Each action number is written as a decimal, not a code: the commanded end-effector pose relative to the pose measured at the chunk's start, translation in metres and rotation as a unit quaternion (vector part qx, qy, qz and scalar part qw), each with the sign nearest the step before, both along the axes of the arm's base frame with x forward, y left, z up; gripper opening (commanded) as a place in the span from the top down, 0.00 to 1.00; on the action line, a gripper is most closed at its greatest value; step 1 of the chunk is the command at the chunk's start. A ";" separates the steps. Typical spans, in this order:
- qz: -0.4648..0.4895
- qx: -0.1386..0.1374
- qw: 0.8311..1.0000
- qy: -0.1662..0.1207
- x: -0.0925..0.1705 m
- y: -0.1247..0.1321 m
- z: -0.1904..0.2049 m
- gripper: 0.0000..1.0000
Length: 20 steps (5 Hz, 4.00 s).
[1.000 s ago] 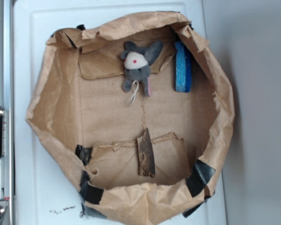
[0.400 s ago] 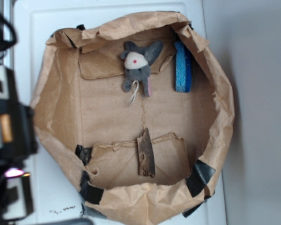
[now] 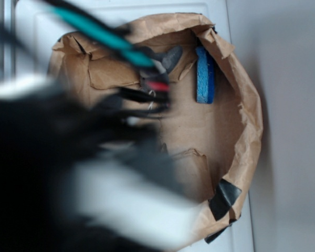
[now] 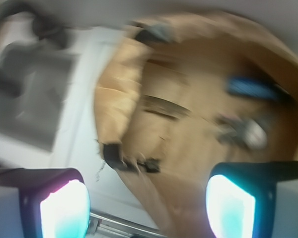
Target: Grab the wood chip.
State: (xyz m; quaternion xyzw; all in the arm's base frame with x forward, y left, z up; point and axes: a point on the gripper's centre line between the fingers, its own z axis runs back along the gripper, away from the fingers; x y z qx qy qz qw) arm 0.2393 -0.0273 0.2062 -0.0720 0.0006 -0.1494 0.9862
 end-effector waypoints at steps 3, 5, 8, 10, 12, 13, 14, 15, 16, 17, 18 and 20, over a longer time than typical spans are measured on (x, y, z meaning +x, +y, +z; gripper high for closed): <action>-0.123 0.006 0.992 -0.039 0.009 0.009 0.004 0.00; -0.293 0.044 0.953 -0.065 0.033 0.024 -0.020 0.00; -0.435 0.020 0.896 -0.086 0.040 0.014 -0.096 0.00; -0.435 0.020 0.896 -0.086 0.040 0.014 -0.096 0.00; -0.435 0.020 0.896 -0.086 0.040 0.014 -0.096 0.00; -0.435 0.020 0.896 -0.086 0.040 0.014 -0.096 0.00; -0.450 0.039 0.888 -0.090 0.038 0.009 -0.112 0.00; -0.470 0.055 0.876 -0.097 0.031 0.002 -0.125 0.00; -0.491 0.055 0.864 -0.100 0.027 -0.006 -0.137 0.00; -0.516 0.023 0.852 -0.092 0.026 -0.016 -0.144 0.00; -0.519 0.001 0.850 -0.094 0.031 -0.022 -0.151 0.00; -0.514 0.003 0.854 -0.078 0.044 -0.026 -0.176 0.00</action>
